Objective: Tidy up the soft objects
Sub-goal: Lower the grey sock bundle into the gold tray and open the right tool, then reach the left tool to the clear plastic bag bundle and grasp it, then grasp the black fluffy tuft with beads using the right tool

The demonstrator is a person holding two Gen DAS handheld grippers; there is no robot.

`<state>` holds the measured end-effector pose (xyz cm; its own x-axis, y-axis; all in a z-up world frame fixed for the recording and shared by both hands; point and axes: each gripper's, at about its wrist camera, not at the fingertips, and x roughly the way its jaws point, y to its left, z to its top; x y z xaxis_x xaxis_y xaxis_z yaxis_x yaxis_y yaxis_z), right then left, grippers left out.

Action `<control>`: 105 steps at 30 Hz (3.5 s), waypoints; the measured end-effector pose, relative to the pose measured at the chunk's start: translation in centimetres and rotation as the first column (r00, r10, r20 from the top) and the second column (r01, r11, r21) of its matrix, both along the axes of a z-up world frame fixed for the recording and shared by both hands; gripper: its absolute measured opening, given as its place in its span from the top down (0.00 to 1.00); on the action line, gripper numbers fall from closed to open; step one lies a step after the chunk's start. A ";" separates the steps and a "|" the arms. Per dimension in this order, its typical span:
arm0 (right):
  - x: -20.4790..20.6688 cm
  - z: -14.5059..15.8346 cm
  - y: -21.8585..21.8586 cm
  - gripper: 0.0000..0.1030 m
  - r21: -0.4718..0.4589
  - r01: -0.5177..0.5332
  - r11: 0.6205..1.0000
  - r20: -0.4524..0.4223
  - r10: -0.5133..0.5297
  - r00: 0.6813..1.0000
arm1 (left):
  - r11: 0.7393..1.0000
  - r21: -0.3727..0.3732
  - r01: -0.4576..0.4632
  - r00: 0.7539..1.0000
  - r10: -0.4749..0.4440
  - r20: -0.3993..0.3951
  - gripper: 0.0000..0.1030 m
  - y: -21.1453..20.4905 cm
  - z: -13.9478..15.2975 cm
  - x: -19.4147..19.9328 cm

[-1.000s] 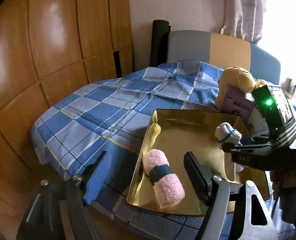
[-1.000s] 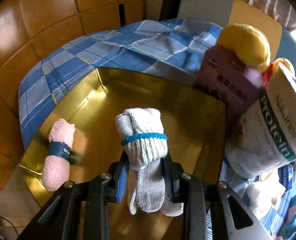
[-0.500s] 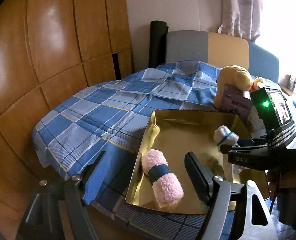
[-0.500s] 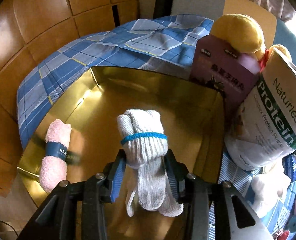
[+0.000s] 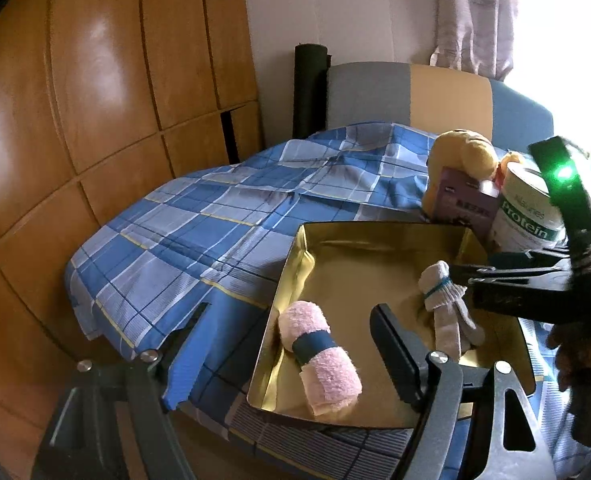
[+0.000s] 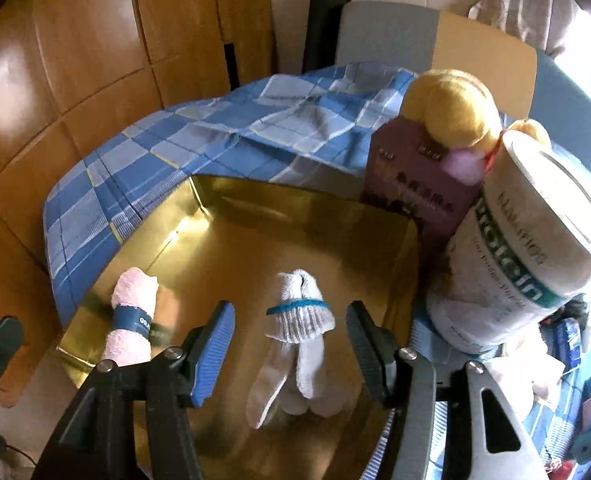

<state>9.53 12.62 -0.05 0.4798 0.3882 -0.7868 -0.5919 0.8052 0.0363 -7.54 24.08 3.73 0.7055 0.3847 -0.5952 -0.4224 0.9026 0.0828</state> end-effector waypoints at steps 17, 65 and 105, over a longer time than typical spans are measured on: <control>-1.4 3.5 -9.6 0.42 0.060 0.122 0.991 0.099 -0.127 0.987 | 0.995 0.050 0.090 0.996 -0.090 -0.020 0.23 -3.6 0.2 0.8; 3.8 0.2 -40.1 0.42 0.158 0.723 0.673 -0.040 -0.727 0.685 | 0.829 -0.355 0.432 0.816 -0.527 -0.239 0.17 -26.9 -8.8 21.6; 17.1 -3.4 -30.8 0.51 0.246 0.634 0.733 -0.470 -0.482 0.739 | 0.693 -0.223 0.686 0.684 -0.718 -0.127 0.58 -26.7 -13.0 12.6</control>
